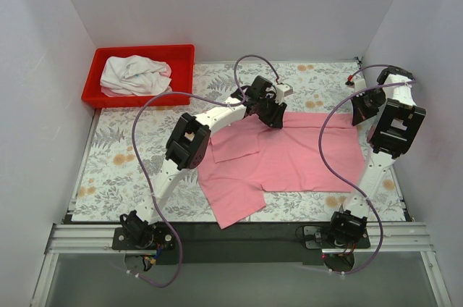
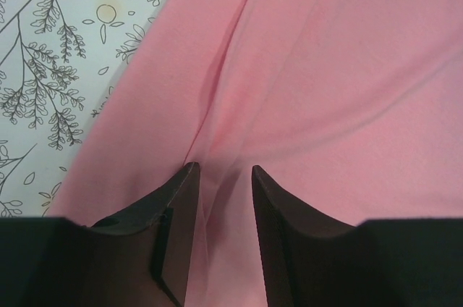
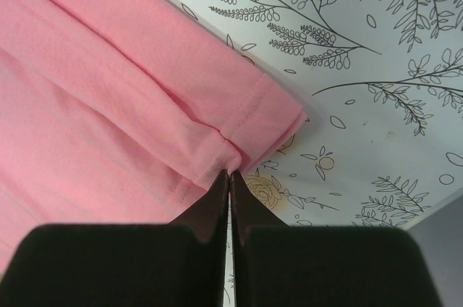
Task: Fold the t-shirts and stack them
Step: Fold the tshirt
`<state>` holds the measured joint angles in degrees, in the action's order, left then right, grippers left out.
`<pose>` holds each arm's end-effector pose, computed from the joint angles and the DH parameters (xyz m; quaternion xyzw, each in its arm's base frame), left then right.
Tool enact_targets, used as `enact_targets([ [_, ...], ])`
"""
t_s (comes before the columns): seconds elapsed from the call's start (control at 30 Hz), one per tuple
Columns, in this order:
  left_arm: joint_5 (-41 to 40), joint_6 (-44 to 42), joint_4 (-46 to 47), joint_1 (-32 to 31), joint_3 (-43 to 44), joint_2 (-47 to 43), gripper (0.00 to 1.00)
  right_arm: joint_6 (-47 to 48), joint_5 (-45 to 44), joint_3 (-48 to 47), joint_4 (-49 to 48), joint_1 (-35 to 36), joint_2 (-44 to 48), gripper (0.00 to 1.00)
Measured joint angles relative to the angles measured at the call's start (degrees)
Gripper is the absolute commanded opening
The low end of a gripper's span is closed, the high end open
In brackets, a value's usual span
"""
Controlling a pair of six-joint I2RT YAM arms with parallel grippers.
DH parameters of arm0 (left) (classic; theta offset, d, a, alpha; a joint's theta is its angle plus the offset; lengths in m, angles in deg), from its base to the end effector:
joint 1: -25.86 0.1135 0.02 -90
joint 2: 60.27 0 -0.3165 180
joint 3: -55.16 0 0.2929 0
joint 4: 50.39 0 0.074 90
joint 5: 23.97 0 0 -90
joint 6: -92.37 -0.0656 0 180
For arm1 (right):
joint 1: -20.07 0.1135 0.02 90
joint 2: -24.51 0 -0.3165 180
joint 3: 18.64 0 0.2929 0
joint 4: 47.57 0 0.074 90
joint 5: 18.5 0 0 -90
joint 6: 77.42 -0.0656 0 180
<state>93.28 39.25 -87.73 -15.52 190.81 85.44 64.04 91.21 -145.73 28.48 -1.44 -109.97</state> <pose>0.4750 -0.4585 0.1432 0.1211 0.9014 -0.3930 0.1353 0.5177 -0.1803 0.1668 -0.2636 0.9477 0.1039 0.1469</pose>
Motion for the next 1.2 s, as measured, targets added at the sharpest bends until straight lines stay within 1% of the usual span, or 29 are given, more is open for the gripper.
enact_targets([
  [0.17, 0.31, -0.11, 1.22, 0.00, -1.16, -0.61, 0.30, 0.00, 0.00, 0.00, 0.00, 0.00, 0.04, 0.01],
  [0.3, 0.74, 0.00, 2.34, 0.07, -3.13, -2.03, 0.30, 0.00, 0.02, 0.00, 0.00, -0.02, 0.04, 0.01],
  [0.47, 0.22, -0.07, 3.65, 0.04, -3.06, -2.56, 0.30, 0.00, 0.02, 0.00, 0.00, -0.09, 0.07, 0.01],
  [0.73, -1.29, -1.07, 3.28, 0.04, -3.02, -2.56, 0.29, 0.24, 0.15, 0.00, 0.00, -0.24, 0.20, 0.01],
  [0.83, -1.66, -1.38, 3.26, 0.04, -2.99, -2.56, 0.28, 0.31, 0.17, 0.00, 0.02, -0.24, 0.28, 0.01],
  [1.0, -2.05, -1.95, 3.06, 0.04, -2.78, -2.54, 0.22, 0.44, 0.24, 0.00, 0.02, -0.24, 0.76, 0.01],
  [1.2, -1.97, -2.16, 2.71, 0.04, -2.27, -2.51, 0.22, 0.61, 0.35, 0.00, 0.02, -0.24, 1.25, 0.01],
])
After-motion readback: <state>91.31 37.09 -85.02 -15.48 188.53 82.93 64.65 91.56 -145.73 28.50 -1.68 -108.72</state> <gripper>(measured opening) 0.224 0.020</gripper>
